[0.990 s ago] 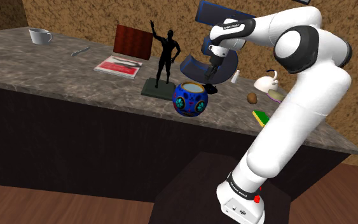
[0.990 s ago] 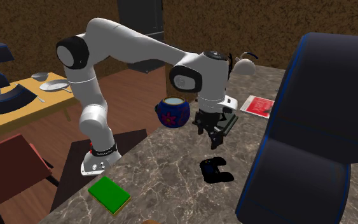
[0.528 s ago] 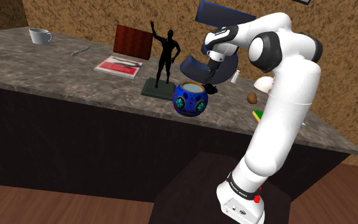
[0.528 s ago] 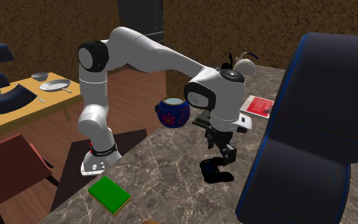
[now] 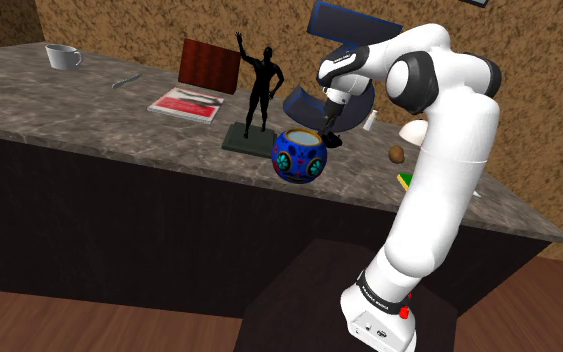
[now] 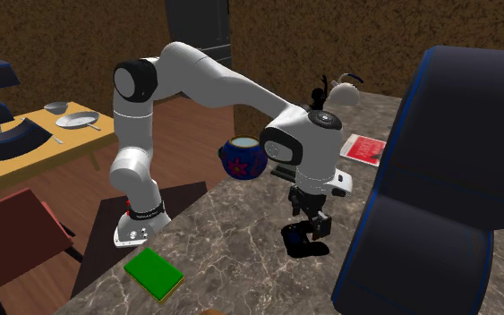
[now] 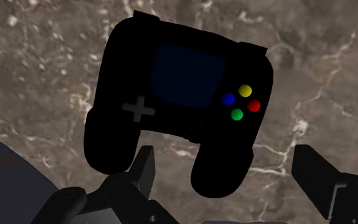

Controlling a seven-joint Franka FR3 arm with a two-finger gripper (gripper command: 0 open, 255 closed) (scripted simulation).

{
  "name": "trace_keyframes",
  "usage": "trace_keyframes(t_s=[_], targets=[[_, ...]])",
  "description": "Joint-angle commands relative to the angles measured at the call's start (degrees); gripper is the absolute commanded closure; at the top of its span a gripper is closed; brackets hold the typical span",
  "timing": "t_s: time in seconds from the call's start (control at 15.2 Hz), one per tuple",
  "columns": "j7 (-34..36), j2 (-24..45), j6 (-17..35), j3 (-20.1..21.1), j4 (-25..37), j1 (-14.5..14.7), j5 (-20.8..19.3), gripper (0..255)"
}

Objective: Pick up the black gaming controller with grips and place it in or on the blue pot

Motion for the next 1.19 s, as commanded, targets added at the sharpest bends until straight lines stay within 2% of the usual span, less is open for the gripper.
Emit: trace_keyframes(t_s=[0.0, 0.26, 0.33, 0.92, 1.12], targets=[[0.0, 0.0, 0.1, 0.0, -0.1, 0.0, 0.0, 0], [0.0, 0.0, 0.1, 0.0, 0.0, 0.0, 0.0, 0], [0.0, 0.0, 0.1, 0.0, 0.0, 0.0, 0.0, 255], [0.0, 0.0, 0.1, 0.0, -0.1, 0.0, 0.0, 255], [0.5, -0.7, -1.9, -0.2, 1.4, 0.1, -0.6, 255]])
